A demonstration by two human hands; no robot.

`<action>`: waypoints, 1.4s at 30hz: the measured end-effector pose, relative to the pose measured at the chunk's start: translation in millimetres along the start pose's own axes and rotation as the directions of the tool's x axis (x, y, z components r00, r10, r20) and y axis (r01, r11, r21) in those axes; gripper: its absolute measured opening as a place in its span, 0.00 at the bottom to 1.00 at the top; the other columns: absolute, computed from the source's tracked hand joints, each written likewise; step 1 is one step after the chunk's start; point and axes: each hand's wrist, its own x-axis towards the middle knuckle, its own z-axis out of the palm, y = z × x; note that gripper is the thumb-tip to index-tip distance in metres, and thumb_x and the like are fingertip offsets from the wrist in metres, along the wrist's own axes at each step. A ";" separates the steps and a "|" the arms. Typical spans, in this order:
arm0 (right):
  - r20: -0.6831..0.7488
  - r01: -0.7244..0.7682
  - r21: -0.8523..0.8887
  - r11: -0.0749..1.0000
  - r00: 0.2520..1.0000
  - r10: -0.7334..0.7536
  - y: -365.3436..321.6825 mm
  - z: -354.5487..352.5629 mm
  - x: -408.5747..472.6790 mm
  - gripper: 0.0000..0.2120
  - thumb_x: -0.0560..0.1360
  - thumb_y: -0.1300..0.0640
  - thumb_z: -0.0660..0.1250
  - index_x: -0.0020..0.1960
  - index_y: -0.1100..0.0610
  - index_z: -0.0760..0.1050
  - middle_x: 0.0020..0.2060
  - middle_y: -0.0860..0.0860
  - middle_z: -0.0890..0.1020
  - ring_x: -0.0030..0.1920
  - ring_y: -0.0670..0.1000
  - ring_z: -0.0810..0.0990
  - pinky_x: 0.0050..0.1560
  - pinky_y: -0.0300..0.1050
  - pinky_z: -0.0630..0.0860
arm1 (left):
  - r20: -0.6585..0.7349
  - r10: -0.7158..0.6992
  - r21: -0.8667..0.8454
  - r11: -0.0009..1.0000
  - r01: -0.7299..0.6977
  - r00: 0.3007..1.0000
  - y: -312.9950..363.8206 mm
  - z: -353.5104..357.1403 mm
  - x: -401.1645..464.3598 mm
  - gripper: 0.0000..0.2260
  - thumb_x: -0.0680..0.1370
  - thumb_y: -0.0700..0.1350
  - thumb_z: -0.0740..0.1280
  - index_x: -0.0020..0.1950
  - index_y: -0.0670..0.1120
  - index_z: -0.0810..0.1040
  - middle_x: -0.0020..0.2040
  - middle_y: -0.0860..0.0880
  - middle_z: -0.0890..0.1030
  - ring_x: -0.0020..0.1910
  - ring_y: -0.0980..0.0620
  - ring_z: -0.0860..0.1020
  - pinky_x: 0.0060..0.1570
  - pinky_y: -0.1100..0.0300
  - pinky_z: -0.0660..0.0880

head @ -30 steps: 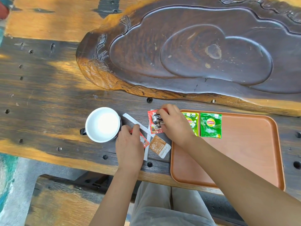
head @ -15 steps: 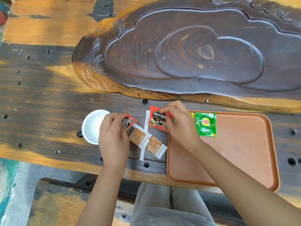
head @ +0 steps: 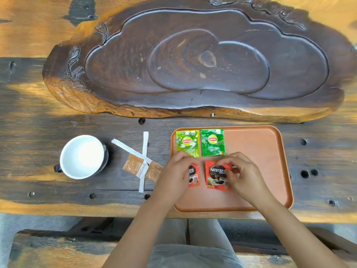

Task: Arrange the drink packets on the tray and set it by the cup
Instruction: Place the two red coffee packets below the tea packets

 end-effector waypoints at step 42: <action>0.038 0.244 -0.499 0.831 0.965 -0.260 20.6 22.3 -28.5 0.22 0.63 0.61 0.75 0.57 0.56 0.76 0.56 0.55 0.80 0.59 0.54 0.70 0.51 0.52 0.77 | -0.055 0.134 0.421 0.901 -0.099 0.989 -14.7 44.7 -43.4 0.18 0.64 0.33 0.71 0.52 0.44 0.79 0.61 0.40 0.77 0.62 0.45 0.67 0.57 0.49 0.72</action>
